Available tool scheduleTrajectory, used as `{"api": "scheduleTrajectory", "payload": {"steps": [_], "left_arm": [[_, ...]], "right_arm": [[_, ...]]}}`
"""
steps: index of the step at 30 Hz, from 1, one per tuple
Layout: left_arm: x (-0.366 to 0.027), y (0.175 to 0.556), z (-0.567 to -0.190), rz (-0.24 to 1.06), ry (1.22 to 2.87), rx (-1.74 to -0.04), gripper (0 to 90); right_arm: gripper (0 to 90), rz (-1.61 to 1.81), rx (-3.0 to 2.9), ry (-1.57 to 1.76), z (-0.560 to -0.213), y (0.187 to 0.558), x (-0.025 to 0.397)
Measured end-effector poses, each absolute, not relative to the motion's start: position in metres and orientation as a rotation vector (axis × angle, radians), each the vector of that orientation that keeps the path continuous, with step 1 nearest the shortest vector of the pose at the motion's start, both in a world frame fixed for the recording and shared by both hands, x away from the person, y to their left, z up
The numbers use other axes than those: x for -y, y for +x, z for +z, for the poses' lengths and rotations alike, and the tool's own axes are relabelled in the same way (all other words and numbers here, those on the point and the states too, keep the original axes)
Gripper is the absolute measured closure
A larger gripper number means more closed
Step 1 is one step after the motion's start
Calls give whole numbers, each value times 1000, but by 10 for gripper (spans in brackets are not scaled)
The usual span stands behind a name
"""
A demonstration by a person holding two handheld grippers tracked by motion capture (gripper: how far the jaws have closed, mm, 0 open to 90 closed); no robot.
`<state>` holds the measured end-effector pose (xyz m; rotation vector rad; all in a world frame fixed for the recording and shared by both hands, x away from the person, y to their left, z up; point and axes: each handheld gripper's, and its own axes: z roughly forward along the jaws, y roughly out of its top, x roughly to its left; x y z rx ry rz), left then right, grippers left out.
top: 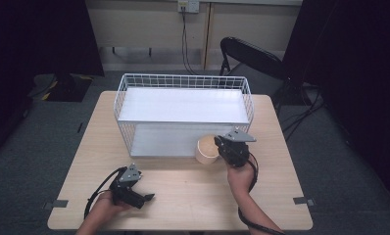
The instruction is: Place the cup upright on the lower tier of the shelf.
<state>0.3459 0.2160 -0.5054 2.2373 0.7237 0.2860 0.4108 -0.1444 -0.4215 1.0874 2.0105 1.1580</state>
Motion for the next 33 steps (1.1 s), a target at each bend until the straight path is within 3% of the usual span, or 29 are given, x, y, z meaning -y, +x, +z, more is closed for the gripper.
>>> {"api": "scheduleTrajectory", "payload": {"steps": [33], "left_arm": [[-216, 346, -505, 286, 2237, -724, 21]], "right_arm": [[807, 1107, -1957, 1162, -434, 438, 121]]}}
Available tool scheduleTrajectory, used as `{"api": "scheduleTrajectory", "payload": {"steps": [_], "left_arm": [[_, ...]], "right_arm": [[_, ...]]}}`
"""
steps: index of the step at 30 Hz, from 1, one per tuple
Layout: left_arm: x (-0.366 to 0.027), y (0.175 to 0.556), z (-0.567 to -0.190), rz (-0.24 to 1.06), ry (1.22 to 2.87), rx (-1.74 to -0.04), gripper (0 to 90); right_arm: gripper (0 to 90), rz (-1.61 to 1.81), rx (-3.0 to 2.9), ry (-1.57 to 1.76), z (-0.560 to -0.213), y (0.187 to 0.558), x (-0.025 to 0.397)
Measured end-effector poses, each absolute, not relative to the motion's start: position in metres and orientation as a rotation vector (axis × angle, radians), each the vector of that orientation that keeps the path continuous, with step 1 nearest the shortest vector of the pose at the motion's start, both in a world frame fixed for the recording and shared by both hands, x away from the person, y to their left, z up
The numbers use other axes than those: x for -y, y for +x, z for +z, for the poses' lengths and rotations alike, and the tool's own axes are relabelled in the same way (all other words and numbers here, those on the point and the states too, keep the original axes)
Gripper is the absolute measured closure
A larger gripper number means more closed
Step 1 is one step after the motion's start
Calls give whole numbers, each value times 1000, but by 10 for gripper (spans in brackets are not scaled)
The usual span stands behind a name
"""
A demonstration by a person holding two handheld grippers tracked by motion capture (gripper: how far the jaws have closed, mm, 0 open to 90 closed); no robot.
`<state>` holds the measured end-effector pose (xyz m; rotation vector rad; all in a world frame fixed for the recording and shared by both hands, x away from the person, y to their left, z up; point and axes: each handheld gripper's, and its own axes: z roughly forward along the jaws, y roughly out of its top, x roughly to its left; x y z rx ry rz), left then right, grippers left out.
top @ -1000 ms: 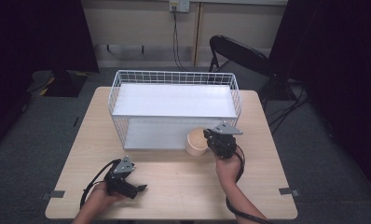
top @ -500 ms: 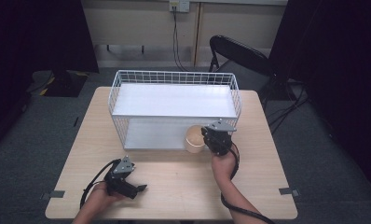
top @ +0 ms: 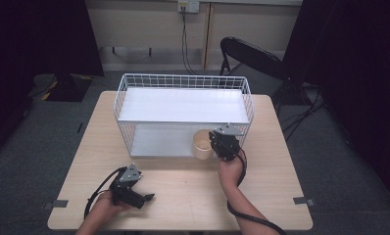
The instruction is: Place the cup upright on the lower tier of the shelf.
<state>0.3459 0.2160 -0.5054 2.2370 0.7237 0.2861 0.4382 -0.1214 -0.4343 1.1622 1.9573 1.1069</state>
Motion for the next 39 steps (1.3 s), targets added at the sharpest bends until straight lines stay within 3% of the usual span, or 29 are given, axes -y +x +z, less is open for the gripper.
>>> {"api": "scheduleTrajectory", "payload": {"steps": [8, 10, 12, 13, 14, 19, 27, 39], "left_arm": [[-216, 346, -505, 286, 2237, -724, 21], [-216, 346, -505, 286, 2237, -724, 21], [-216, 346, -505, 286, 2237, -724, 21], [-216, 346, -505, 286, 2237, -724, 21], [-216, 346, -505, 286, 2237, -724, 21], [-216, 346, -505, 286, 2237, -724, 21], [-216, 346, -505, 286, 2237, -724, 21], [-216, 346, -505, 286, 2237, -724, 21]], "right_arm": [[694, 1155, -1927, 1179, -430, 441, 123], [592, 1195, -1924, 1169, -429, 440, 125], [551, 1205, -1927, 1170, -428, 438, 126], [455, 1240, -1947, 1175, -427, 437, 128], [455, 1240, -1947, 1175, -427, 437, 128], [206, 1373, -2008, 1202, -423, 434, 134], [139, 1410, -2045, 1142, -417, 420, 144], [146, 1406, -2084, 1128, -442, 390, 144]]}}
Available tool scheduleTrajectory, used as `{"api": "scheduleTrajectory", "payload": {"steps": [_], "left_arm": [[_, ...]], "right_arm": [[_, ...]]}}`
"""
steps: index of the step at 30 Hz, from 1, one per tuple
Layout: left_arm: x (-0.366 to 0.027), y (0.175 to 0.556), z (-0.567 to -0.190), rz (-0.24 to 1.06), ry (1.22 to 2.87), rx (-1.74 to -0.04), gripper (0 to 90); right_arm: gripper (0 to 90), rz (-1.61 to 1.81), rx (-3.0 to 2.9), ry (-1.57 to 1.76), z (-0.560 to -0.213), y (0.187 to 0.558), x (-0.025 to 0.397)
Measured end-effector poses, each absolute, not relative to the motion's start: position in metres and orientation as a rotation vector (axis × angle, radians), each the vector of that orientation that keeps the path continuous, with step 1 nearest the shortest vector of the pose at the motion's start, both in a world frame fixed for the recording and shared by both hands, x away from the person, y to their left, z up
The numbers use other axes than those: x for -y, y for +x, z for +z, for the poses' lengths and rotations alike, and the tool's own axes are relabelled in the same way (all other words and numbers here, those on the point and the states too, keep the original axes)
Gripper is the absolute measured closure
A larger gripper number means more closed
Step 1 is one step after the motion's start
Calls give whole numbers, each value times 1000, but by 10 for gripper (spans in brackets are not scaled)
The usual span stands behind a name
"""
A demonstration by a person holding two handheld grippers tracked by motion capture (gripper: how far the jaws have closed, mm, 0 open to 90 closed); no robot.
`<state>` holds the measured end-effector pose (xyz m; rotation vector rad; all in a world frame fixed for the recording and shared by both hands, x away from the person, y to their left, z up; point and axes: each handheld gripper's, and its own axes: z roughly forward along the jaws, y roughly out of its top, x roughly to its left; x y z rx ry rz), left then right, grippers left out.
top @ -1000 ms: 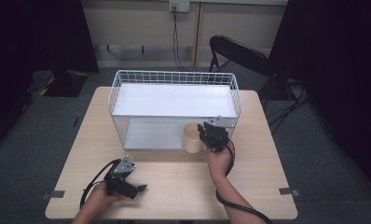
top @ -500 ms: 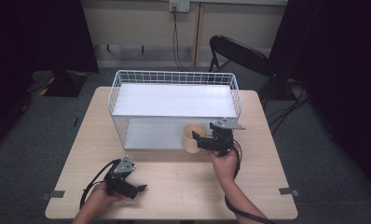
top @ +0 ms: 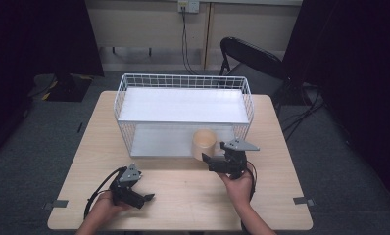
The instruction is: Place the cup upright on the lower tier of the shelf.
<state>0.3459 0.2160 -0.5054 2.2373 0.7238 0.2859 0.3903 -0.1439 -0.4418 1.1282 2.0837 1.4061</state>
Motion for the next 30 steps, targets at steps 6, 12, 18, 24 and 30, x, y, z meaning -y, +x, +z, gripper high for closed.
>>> {"api": "scheduleTrajectory", "payload": {"steps": [6, 12, 18, 24, 30], "left_arm": [[-216, 346, -505, 286, 2238, -724, 20], [-216, 346, -505, 286, 2237, -724, 21], [-216, 346, -505, 286, 2237, -724, 20], [-216, 346, -505, 286, 2237, -724, 20], [-216, 346, -505, 286, 2237, -724, 20]], "right_arm": [[145, 1345, -2100, 1131, -454, 389, 134], [146, 1304, -2090, 1155, -455, 397, 132], [151, 1295, -2086, 1168, -456, 402, 130], [178, 1265, -2089, 1182, -457, 407, 126], [213, 1229, -2089, 1194, -459, 412, 124]]}}
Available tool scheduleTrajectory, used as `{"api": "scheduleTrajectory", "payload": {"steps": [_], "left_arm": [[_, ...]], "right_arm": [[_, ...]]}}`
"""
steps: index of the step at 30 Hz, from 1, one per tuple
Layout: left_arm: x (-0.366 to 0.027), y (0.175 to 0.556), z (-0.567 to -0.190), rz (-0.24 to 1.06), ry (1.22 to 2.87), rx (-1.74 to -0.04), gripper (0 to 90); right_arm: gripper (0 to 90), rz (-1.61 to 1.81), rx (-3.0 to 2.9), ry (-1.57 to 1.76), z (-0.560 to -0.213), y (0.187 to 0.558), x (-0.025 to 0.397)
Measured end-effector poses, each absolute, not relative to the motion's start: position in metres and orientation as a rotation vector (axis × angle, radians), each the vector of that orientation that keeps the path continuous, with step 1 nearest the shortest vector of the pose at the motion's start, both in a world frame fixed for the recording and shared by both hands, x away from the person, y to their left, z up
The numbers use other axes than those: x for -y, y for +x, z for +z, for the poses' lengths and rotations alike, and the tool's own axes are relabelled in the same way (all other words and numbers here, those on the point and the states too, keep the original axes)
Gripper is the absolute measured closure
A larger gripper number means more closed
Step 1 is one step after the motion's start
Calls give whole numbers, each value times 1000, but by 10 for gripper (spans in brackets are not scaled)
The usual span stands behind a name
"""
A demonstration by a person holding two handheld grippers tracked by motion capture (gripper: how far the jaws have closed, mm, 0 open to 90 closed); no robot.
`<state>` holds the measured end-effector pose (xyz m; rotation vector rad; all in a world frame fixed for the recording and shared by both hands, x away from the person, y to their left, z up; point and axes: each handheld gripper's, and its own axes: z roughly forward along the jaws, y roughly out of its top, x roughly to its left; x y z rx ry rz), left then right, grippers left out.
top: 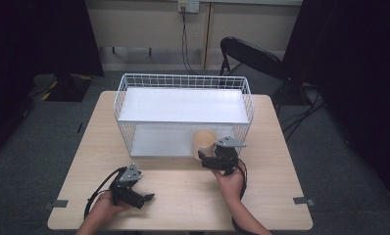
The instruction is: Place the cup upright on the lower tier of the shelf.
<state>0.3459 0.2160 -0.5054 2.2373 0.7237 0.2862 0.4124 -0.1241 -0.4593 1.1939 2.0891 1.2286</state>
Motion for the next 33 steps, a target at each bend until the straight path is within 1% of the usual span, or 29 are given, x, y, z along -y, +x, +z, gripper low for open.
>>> {"api": "scheduleTrajectory", "payload": {"steps": [2, 3, 5, 13, 16, 20, 22, 24, 25, 26, 29, 30, 31, 33], "left_arm": [[-216, 346, -505, 286, 2238, -724, 20], [-216, 346, -505, 286, 2237, -724, 20], [-216, 346, -505, 286, 2237, -724, 21], [-216, 346, -505, 286, 2237, -724, 21], [-216, 346, -505, 286, 2238, -723, 21], [-216, 346, -505, 286, 2237, -724, 21], [-216, 346, -505, 286, 2238, -723, 20], [-216, 346, -505, 286, 2238, -723, 20], [-216, 346, -505, 286, 2237, -724, 20], [-216, 346, -505, 286, 2237, -724, 20], [-216, 346, -505, 286, 2237, -724, 21], [-216, 346, -505, 286, 2237, -724, 20], [-216, 346, -505, 286, 2237, -724, 20], [-216, 346, -505, 286, 2238, -723, 20]], "right_arm": [[254, 1222, -2069, 1181, -459, 412, 123], [254, 1222, -2069, 1181, -459, 412, 123], [303, 1234, -2085, 1184, -460, 414, 123], [325, 1223, -2096, 1192, -459, 417, 121], [387, 1215, -2091, 1183, -458, 417, 120], [417, 1208, -2096, 1185, -457, 418, 118], [482, 1189, -2098, 1174, -456, 420, 117], [495, 1189, -2095, 1172, -456, 420, 117], [519, 1193, -2090, 1171, -455, 420, 117], [566, 1208, -2075, 1168, -453, 420, 116], [579, 1216, -2064, 1170, -452, 420, 115], [608, 1213, -2061, 1172, -451, 421, 114], [608, 1213, -2061, 1172, -451, 421, 114], [635, 1203, -2062, 1164, -451, 422, 113]]}}
